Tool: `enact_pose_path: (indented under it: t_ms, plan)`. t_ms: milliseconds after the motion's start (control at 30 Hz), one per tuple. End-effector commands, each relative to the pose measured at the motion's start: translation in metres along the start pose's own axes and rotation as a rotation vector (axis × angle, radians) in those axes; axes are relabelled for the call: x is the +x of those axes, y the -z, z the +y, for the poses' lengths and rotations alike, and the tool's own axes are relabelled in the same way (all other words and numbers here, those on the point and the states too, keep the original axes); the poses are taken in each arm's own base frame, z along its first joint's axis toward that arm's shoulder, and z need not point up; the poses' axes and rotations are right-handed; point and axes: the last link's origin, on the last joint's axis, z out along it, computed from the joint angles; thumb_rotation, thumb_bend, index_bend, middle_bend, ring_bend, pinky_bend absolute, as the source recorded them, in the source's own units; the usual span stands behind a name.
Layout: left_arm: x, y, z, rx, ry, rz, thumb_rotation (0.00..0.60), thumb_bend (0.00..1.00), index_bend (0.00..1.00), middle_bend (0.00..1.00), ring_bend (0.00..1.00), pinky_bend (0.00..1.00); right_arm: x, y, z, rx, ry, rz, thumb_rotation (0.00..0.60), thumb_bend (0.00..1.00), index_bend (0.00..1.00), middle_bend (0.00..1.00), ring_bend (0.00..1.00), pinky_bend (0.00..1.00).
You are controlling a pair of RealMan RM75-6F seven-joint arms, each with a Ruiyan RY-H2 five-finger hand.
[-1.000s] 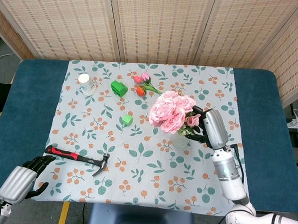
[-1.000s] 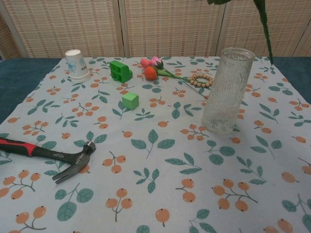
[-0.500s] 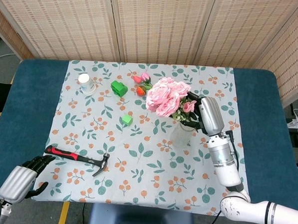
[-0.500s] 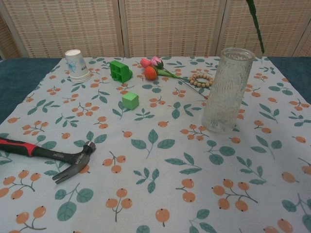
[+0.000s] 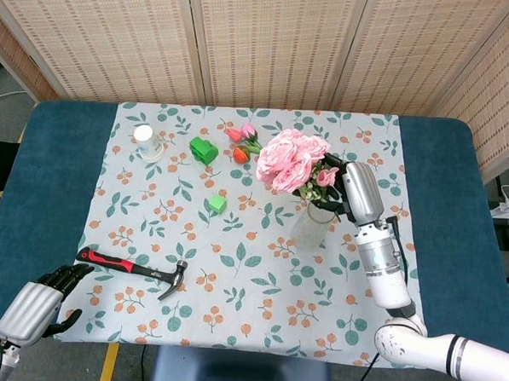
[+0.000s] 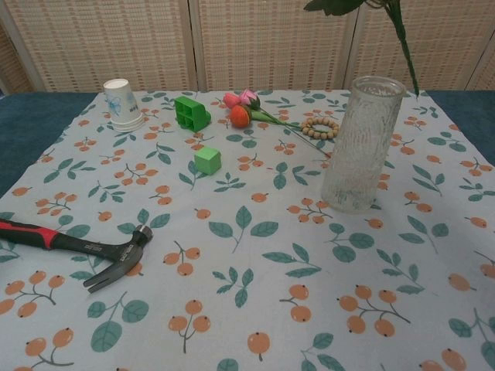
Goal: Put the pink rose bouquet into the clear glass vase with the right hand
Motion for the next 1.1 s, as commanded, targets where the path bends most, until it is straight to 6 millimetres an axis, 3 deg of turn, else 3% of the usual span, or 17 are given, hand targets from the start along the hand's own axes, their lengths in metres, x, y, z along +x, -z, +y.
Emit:
enact_pose_path:
  t_ms: [33, 333, 833, 1100]
  plan:
    - [0.000, 0.000, -0.001, 0.003, 0.000, 0.001, 0.600, 0.33, 0.11, 0.14, 0.18, 0.41, -0.005, -0.003, 0.004, -0.004, -0.001, -0.008, 0.600, 0.75, 0.76, 0.96, 1.00, 1.00]
    - [0.000, -0.001, -0.001, 0.006, 0.001, 0.002, 0.600, 0.33, 0.12, 0.14, 0.18, 0.41, -0.015, -0.003, 0.011, -0.002, -0.017, -0.022, 0.600, 0.75, 0.76, 0.96, 1.00, 1.00]
    - [0.000, -0.001, -0.002, 0.011, -0.001, 0.002, 0.600, 0.33, 0.11, 0.14, 0.18, 0.41, -0.024, -0.024, -0.014, 0.048, -0.036, -0.005, 0.600, 0.75, 0.76, 0.96, 1.00, 1.00]
    - [0.001, 0.000, -0.002, 0.012, -0.006, 0.004, 0.600, 0.33, 0.11, 0.14, 0.18, 0.41, -0.033, -0.033, -0.003, 0.033, -0.025, -0.023, 0.600, 0.75, 0.76, 0.96, 1.00, 1.00]
